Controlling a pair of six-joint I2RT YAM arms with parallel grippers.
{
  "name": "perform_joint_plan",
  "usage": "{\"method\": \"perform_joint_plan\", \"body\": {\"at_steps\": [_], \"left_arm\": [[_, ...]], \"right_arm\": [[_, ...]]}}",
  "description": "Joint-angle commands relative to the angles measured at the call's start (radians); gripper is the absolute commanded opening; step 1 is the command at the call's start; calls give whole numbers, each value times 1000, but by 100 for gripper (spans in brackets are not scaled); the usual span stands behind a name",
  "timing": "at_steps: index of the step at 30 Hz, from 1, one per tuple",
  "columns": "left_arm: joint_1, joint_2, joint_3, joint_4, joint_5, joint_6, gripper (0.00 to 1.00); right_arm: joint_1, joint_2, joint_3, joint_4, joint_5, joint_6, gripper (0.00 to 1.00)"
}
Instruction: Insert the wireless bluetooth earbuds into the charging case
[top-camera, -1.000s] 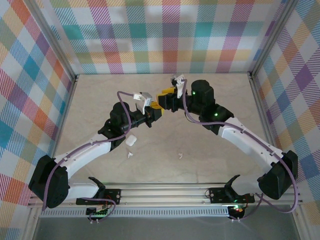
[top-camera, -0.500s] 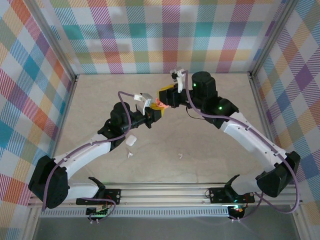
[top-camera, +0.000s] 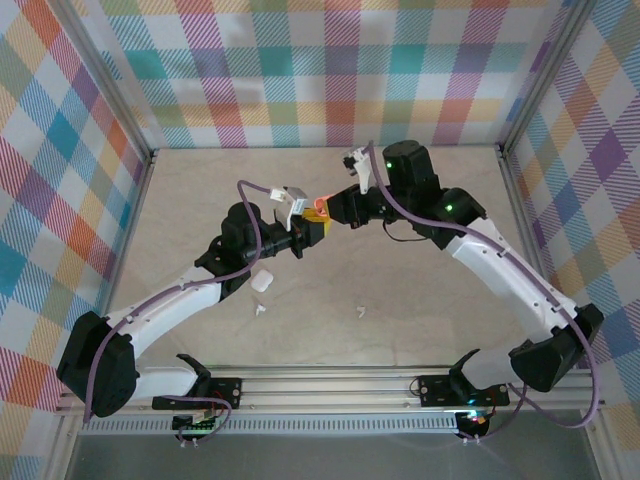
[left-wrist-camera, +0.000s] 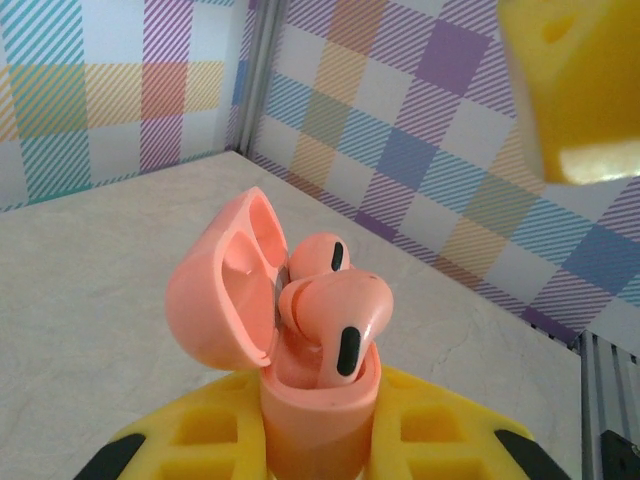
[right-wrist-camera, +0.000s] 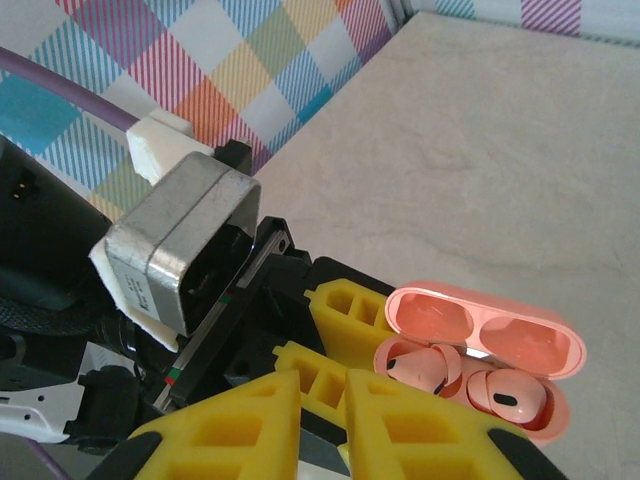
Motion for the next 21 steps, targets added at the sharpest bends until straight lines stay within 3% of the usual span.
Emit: {"method": "perform_joint_plan", "body": {"at_steps": [1, 21], "left_arm": [[9, -26, 29, 18, 29, -15, 0], [10, -11, 43, 22, 52, -18, 0]], "right_arm": [[-11, 14, 33, -53, -42, -14, 19], [-19, 58, 40, -54, -37, -21, 15]]}}
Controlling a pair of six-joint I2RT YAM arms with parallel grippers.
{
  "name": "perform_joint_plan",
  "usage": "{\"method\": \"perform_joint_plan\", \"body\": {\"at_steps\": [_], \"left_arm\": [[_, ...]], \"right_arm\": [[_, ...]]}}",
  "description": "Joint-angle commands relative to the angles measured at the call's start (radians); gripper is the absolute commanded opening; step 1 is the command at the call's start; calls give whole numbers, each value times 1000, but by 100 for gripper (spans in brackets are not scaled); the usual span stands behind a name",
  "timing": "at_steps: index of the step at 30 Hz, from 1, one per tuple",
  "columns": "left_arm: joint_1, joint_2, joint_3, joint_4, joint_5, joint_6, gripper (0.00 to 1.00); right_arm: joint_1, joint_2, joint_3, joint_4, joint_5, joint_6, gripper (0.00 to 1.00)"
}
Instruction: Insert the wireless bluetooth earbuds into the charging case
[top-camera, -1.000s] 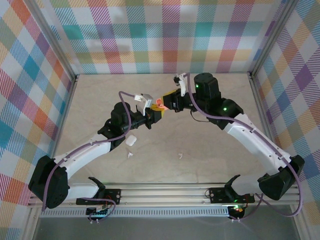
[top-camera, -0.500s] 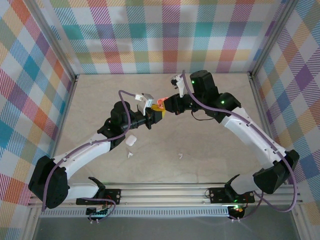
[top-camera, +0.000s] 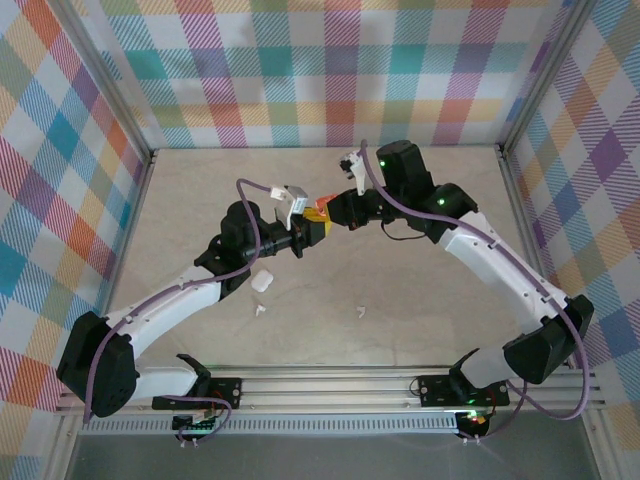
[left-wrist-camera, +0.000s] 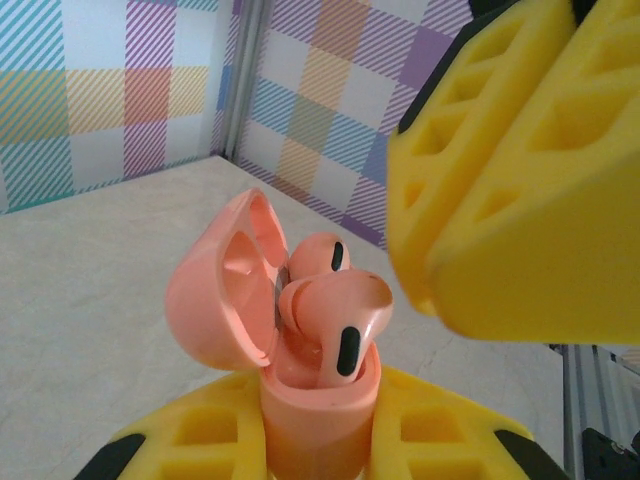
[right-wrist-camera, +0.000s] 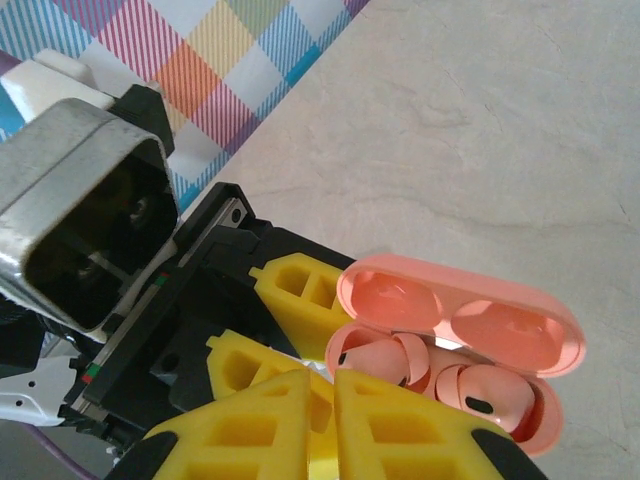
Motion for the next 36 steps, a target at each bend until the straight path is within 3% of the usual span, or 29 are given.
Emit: {"method": "perform_joint_plan", "body": {"at_steps": [1, 36], "left_arm": [[8, -10, 32, 23, 24, -8, 0], [8, 11, 48, -1, 58, 27, 0]], "right_arm": [[-6, 16, 32, -7, -14, -20, 15], [-7, 81, 65, -6, -50, -9, 16]]}}
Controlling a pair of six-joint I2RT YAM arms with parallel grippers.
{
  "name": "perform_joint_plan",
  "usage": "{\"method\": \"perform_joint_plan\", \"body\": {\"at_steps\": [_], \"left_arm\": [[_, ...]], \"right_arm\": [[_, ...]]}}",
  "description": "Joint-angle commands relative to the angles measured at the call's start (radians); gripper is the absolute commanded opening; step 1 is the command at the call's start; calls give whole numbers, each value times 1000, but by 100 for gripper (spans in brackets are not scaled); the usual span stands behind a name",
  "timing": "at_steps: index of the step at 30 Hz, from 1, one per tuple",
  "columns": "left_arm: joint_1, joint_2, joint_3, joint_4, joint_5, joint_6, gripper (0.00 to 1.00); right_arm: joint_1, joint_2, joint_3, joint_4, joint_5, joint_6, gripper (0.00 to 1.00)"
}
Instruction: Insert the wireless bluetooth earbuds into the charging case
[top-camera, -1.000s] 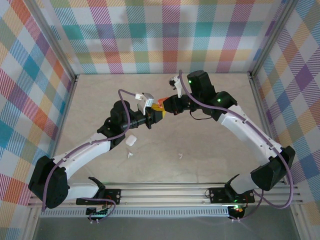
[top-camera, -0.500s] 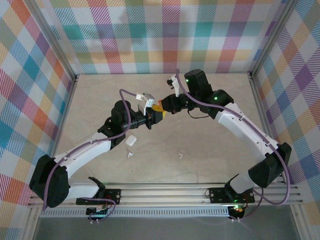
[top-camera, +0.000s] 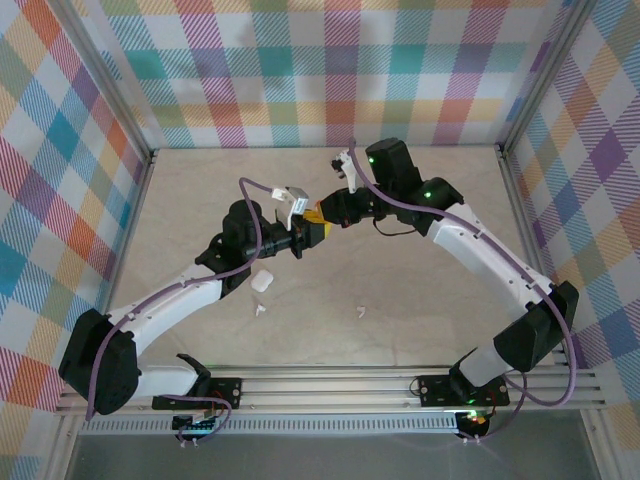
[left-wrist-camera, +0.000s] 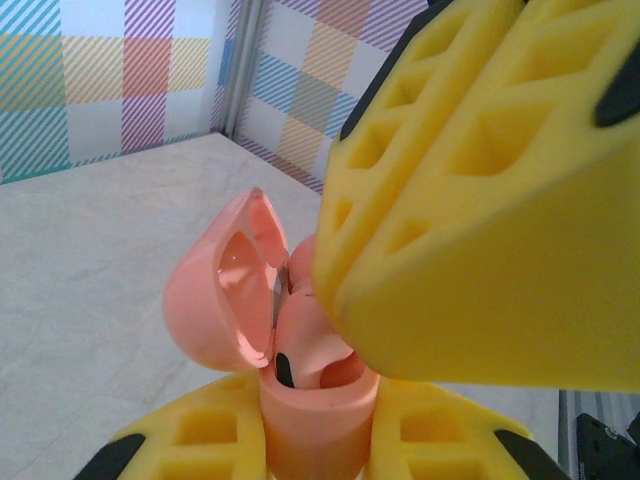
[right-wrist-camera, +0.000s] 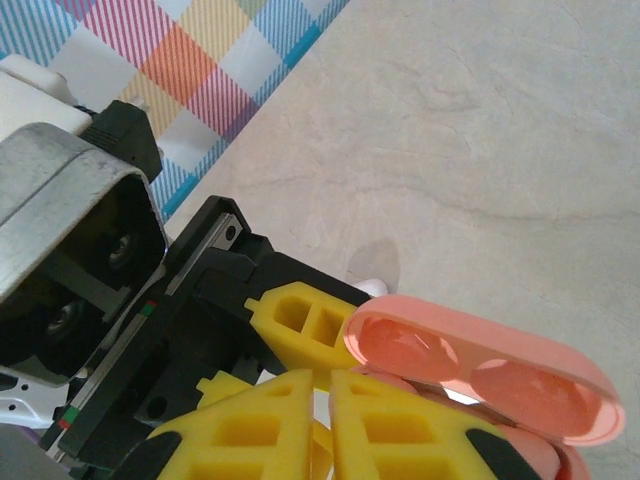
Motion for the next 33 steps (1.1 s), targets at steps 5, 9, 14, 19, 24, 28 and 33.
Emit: {"method": "perform_joint_plan", "body": {"at_steps": [5, 9, 14, 19, 24, 28, 33], "left_arm": [[1, 1, 37, 35, 30, 36, 0], [2, 8, 30, 39, 28, 40, 0], [2, 13, 34, 28, 94, 76, 0], [2, 22, 51, 10, 189, 121, 0], [2, 33, 80, -26, 228, 148, 0], [2, 47, 101, -46, 230, 154, 0], [2, 69, 121, -54, 236, 154, 0]], "right_arm": [[-8, -36, 63, 2, -19, -2, 17], [-25, -58, 96, -9, -14, 4, 18], [-92, -61, 115, -35, -31, 22, 19], [-174, -16, 121, -98, -54, 41, 19], [-203, 26, 85, -101, -114, 57, 19], [-202, 65, 66, -102, -205, 60, 17], [-202, 78, 17, -85, -323, 64, 13]]}}
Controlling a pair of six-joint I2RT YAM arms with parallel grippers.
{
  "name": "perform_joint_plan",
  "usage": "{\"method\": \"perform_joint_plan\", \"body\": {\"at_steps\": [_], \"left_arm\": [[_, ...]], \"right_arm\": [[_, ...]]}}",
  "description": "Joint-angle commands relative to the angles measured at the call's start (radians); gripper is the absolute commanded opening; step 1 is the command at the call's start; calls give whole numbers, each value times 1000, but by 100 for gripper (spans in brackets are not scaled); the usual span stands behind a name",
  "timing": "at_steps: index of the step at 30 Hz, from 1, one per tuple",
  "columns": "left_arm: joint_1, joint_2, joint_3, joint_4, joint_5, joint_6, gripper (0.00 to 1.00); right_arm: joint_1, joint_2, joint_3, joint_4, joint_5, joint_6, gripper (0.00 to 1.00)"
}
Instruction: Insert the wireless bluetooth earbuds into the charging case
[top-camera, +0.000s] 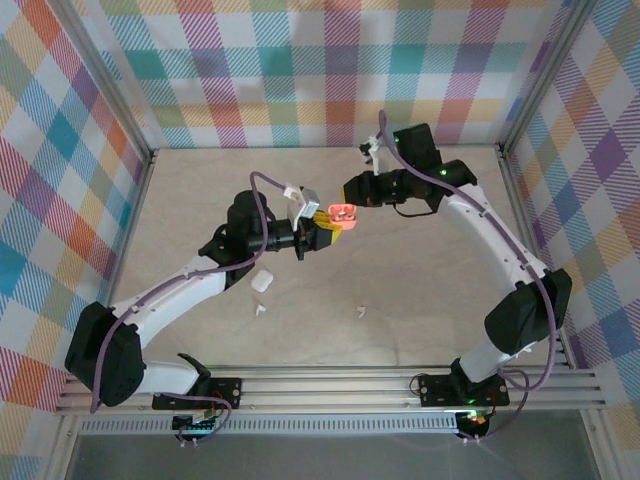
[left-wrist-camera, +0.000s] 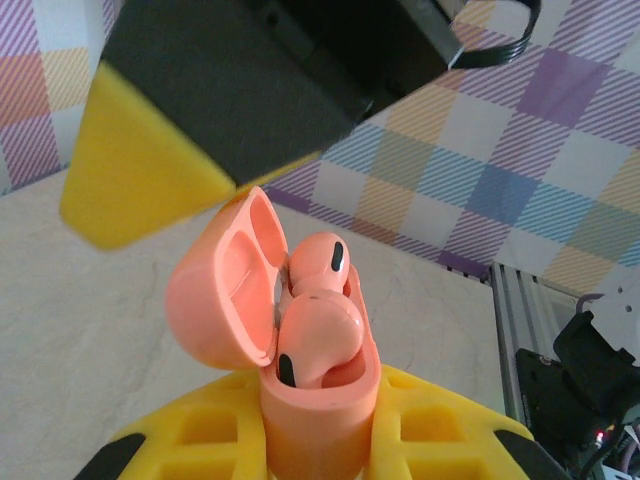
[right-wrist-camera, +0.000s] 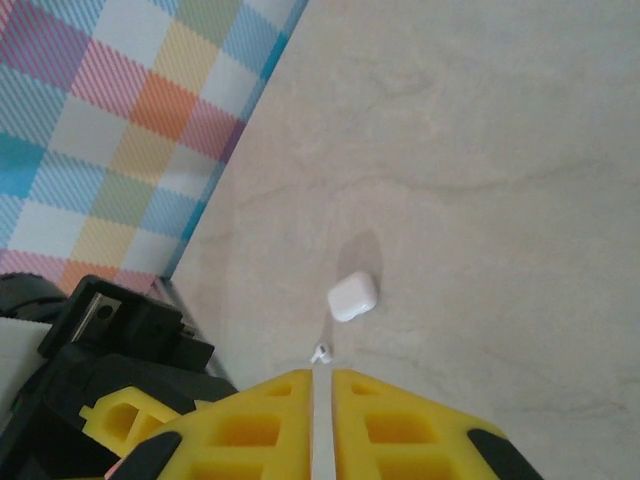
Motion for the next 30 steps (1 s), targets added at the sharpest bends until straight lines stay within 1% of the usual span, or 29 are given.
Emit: {"method": "perform_joint_plan", "body": {"at_steps": [1, 9, 15, 19, 21, 23, 25, 28, 29, 30], "left_arm": [[2, 17, 35, 3, 16, 20, 0], [2, 25, 34, 27, -46, -5, 0], [6, 30, 26, 45, -74, -29, 0], [14, 27, 17, 67, -74, -55, 0], [19, 21, 16, 68, -67, -68, 0], [29, 10, 9, 82, -55, -92, 0], [41, -6, 0, 99, -50, -119, 0], [55, -36, -12, 101, -58, -144, 0], [59, -44, -13, 100, -58, -159, 0], [64, -50, -13, 101, -57, -169, 0]], "right_arm": [[2, -11, -36, 3, -137, 8, 13], [2, -46, -74, 5, -220, -4, 13], [2, -73, -83, 4, -253, -19, 13], [-5, -107, -94, 14, -238, -33, 15], [-28, -135, -121, 56, -228, -6, 17], [-68, -173, -172, 142, -234, 56, 23], [-113, -224, -249, 274, -254, 127, 31], [-149, -296, -364, 462, -272, 173, 46], [-150, -316, -397, 511, -271, 175, 54], [-151, -329, -422, 552, -275, 180, 59]]}}
